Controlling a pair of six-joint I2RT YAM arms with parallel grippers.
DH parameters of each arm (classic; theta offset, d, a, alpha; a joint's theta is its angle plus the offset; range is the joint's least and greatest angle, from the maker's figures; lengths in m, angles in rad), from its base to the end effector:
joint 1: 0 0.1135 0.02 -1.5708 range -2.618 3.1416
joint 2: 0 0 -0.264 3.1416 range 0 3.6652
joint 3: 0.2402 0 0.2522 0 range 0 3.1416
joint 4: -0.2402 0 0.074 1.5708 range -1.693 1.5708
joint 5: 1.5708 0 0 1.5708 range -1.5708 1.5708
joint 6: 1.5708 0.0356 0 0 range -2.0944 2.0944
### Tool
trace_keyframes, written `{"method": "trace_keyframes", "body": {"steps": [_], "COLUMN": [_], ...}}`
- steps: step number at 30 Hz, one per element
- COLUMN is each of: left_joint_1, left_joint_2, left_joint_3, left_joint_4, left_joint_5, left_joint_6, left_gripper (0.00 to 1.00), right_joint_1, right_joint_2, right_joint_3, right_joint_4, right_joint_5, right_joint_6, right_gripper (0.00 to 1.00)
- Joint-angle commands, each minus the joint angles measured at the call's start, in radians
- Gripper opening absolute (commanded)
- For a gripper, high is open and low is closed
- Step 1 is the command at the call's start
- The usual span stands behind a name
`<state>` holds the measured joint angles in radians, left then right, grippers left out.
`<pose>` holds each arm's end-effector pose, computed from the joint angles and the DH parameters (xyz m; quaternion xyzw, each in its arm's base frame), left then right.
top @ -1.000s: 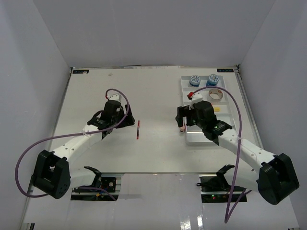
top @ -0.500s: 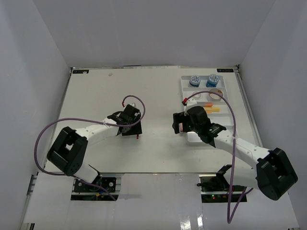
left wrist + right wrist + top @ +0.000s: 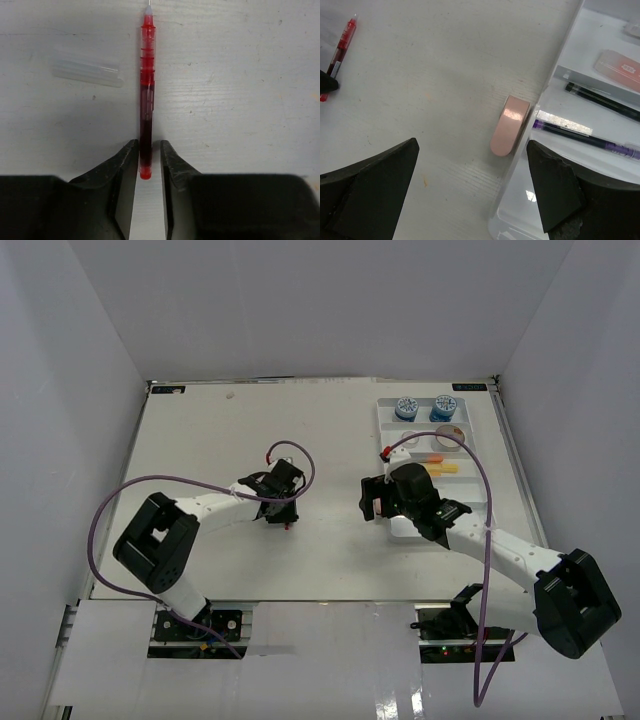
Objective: Sort the stationery into containers
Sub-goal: Pick up the pen from the center of the board.
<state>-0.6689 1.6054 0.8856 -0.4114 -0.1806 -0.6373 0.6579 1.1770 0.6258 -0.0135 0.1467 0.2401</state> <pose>0.2387 -0.1806 0.1623 -0.0043 0.9722 -0.0621 0.2259 0.2018 0.1494 0.2217 -0.1466 0.8621 0.1509 0.4610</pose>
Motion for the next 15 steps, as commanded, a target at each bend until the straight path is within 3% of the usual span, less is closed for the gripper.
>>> {"method": "trace_keyframes", "body": {"steps": [1,6,10,15], "left_joint_1": [-0.017,-0.037,-0.049,-0.06], "left_joint_2": [0.011,0.01,-0.019,-0.074], "left_joint_3": [0.027,0.033,0.052,0.078], "left_joint_4": [-0.007,-0.006,-0.006,-0.001], "left_joint_5": [-0.003,0.012,0.021,0.035], "left_joint_6": [-0.009,-0.013,-0.01,0.01], "left_gripper": [0.33,0.19,0.02,0.0], "right_joint_1": [0.006,0.006,0.006,0.006], "right_joint_2": [-0.016,-0.03,-0.045,-0.08], "right_joint_3": [-0.008,-0.011,-0.009,0.002], "right_joint_4": [0.05,0.052,0.05,0.061], "right_joint_5": [-0.01,-0.007,-0.018,-0.064], "right_joint_6": [0.013,0.018,0.021,0.013], "right_gripper": [0.95,0.95,0.94,0.92]}}
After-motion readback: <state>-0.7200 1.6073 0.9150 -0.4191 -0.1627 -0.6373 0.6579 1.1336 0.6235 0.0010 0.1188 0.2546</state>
